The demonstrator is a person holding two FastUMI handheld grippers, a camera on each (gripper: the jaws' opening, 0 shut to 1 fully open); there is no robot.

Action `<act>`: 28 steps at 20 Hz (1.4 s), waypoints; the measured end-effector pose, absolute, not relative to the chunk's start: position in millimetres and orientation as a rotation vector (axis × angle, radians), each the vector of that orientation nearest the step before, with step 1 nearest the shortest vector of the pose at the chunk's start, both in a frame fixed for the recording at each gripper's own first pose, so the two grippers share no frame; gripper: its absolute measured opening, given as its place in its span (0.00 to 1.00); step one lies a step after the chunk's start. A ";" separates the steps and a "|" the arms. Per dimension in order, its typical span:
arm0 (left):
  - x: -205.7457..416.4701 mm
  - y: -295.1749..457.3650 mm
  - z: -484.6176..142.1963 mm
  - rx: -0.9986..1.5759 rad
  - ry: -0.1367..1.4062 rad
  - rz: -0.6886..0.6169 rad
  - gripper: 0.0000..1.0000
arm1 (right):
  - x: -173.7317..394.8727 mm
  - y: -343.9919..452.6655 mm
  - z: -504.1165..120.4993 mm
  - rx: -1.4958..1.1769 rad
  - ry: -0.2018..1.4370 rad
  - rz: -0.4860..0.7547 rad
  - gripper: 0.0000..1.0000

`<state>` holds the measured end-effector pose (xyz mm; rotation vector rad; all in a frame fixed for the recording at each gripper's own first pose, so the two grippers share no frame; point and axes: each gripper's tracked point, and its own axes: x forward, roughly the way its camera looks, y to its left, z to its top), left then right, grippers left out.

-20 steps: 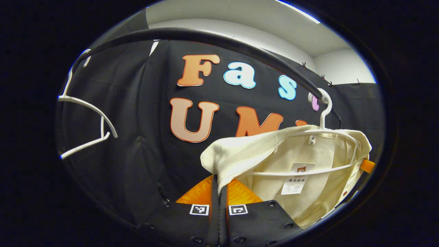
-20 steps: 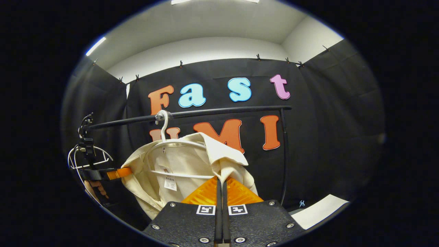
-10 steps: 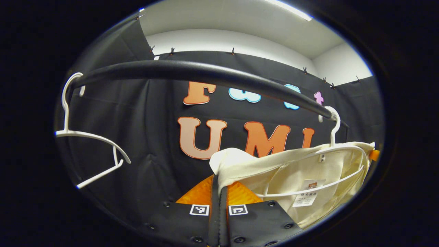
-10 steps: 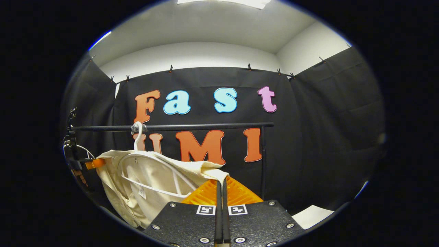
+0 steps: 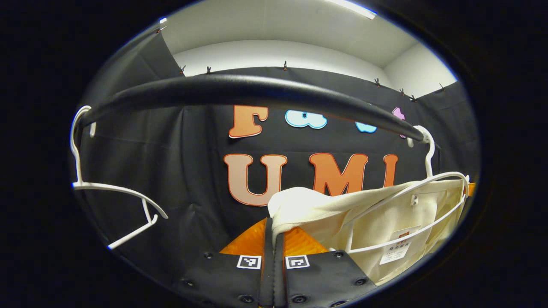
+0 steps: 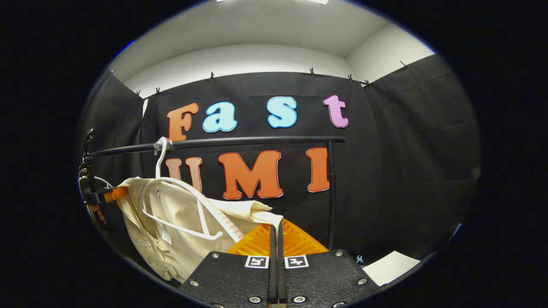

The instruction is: Grasp the clothes on the hanger with both hands and then place them into the laundry hamper below.

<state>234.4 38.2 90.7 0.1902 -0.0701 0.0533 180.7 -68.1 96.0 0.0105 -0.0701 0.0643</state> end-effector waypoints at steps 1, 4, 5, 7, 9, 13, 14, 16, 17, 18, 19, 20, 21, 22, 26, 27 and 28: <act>235.3 38.7 86.3 0.191 -0.060 0.051 0.06 | 181.3 -66.9 87.1 0.024 -0.061 0.066 0.00; 233.7 45.0 76.0 0.191 -0.040 0.062 0.06 | 176.6 -60.1 60.5 0.069 -0.053 0.044 0.00; 236.9 50.2 70.6 0.187 -0.026 0.071 0.06 | 176.9 -58.8 48.7 0.065 -0.042 0.035 0.00; 241.7 67.0 51.4 0.159 0.020 0.106 0.08 | 175.6 -46.6 22.2 0.083 0.003 0.039 0.00; 235.9 82.8 26.6 0.120 0.069 0.126 0.07 | 175.7 -36.6 -0.6 0.098 0.048 0.046 0.00; 217.7 91.6 -11.5 0.105 0.135 0.131 0.07 | 170.3 -31.8 -27.7 0.069 0.097 0.034 0.00; 210.7 93.0 -20.7 0.100 0.152 0.131 0.07 | 168.7 -30.1 -31.9 0.069 0.103 0.032 0.00; 200.3 96.3 -37.7 0.090 0.182 0.130 0.07 | 162.9 -30.4 -41.2 0.064 0.113 0.024 0.00; 196.9 95.4 -44.0 0.089 0.195 0.125 0.07 | 162.1 -31.7 -46.6 0.062 0.121 0.019 0.00; 197.0 92.2 -51.3 0.090 0.204 0.117 0.07 | 161.5 -31.2 -51.9 0.066 0.130 0.016 0.00; 196.0 89.3 -57.1 0.091 0.212 0.107 0.07 | 161.1 -31.1 -58.0 0.071 0.142 0.012 0.00; 192.4 86.2 -62.1 0.091 0.223 0.096 0.07 | 160.7 -31.1 -64.0 0.075 0.154 0.010 0.00; 188.7 81.3 -67.6 0.087 0.239 0.083 0.07 | 160.2 -31.5 -69.5 0.077 0.166 0.007 0.00; 186.9 77.4 -74.3 0.083 0.252 0.072 0.07 | 159.2 -32.2 -73.3 0.079 0.175 0.004 0.00; 183.6 56.8 -95.6 0.064 0.312 0.027 0.07 | 157.3 -32.9 -79.9 0.077 0.195 0.000 0.00; 182.1 51.7 -100.2 0.058 0.327 0.018 0.07 | 155.9 -31.5 -82.3 0.078 0.197 0.002 0.00; 179.1 46.4 -106.1 0.053 0.338 0.005 0.07 | 155.3 -30.5 -83.8 0.080 0.198 0.004 0.00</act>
